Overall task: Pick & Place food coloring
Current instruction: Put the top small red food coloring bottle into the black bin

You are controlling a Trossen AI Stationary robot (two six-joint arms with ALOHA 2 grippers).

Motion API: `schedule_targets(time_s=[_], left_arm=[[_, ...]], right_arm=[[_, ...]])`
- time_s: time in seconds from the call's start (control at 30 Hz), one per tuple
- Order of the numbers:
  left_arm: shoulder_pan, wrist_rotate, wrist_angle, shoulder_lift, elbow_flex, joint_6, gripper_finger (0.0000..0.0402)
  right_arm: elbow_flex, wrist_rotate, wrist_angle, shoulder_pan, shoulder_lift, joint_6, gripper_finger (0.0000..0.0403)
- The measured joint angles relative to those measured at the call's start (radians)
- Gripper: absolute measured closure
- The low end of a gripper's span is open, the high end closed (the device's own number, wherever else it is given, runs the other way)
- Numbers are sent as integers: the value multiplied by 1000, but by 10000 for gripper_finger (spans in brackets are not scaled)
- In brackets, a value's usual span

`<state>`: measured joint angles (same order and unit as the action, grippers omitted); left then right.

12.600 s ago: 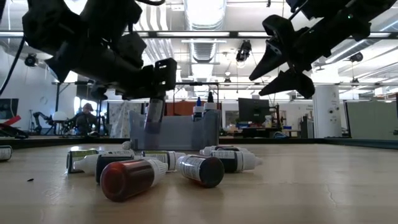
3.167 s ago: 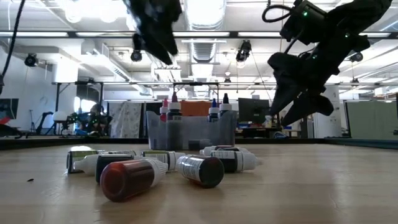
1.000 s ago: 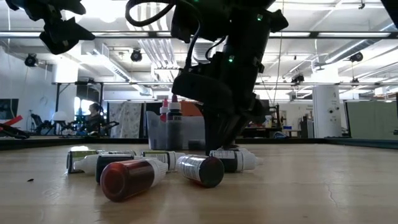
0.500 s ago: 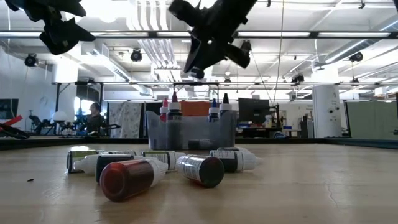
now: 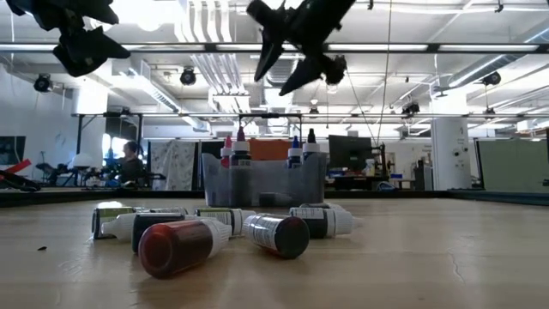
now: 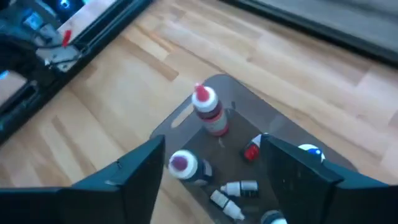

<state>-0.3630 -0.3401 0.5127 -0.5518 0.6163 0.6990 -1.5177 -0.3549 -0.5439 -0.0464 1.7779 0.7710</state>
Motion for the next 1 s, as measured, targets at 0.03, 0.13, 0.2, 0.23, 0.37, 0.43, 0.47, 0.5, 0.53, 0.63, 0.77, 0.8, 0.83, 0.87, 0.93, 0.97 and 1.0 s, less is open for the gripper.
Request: schedule_targets(time_s=[0.03, 0.13, 0.2, 0.23, 0.37, 0.43, 0.47, 0.5, 0.53, 0.63, 0.77, 0.8, 0.83, 0.87, 0.93, 0.97, 1.0], left_arm=[[0, 1, 1, 0, 0, 5, 195], [0, 2, 4, -1, 0, 23, 195], [1, 3, 3, -9, 0, 33, 195], [1, 6, 4, -12, 0, 34, 195], [1, 17, 4, -39, 0, 34, 195], [1, 18, 4, -57, 0, 35, 195], [1, 19, 4, -65, 0, 35, 195], [1, 24, 4, -74, 0, 35, 195], [1, 32, 4, -83, 0, 38, 195], [1, 58, 4, -108, 0, 75, 195], [1, 90, 4, -134, -1, 88, 195], [1, 90, 4, -139, -1, 90, 195], [1, 91, 4, -143, -1, 96, 195], [1, 91, 3, -145, -1, 99, 195], [1, 91, 3, -147, -1, 108, 195], [1, 91, 2, -148, -1, 113, 195], [1, 90, 3, -148, -1, 115, 195]], right_arm=[[0, -22, -3, 20, -8, -25, 144], [-1, -4, -21, 96, -20, -96, 137], [-1, 63, -76, 150, -19, -122, 139], [-1, 94, -107, 181, -10, -123, 141], [2, 171, -195, 298, 54, -156, 152], [2, 174, -185, 344, 96, -225, 156], [2, 176, -182, 362, 116, -263, 157], [1, 176, -185, 375, 135, -285, 159], [1, 175, -193, 382, 153, -294, 160], [2, 178, -249, 387, 198, -297, 161], [2, 180, -298, 387, 240, -426, 161], [2, 181, -294, 387, 251, -479, 162], [2, 181, -287, 387, 261, -534, 163], [2, 182, -282, 387, 270, -587, 163], [1, 184, -278, 387, 287, -672, 163], [1, 184, -279, 387, 296, -703, 163], [1, 184, -275, 386, 304, -731, 163]])
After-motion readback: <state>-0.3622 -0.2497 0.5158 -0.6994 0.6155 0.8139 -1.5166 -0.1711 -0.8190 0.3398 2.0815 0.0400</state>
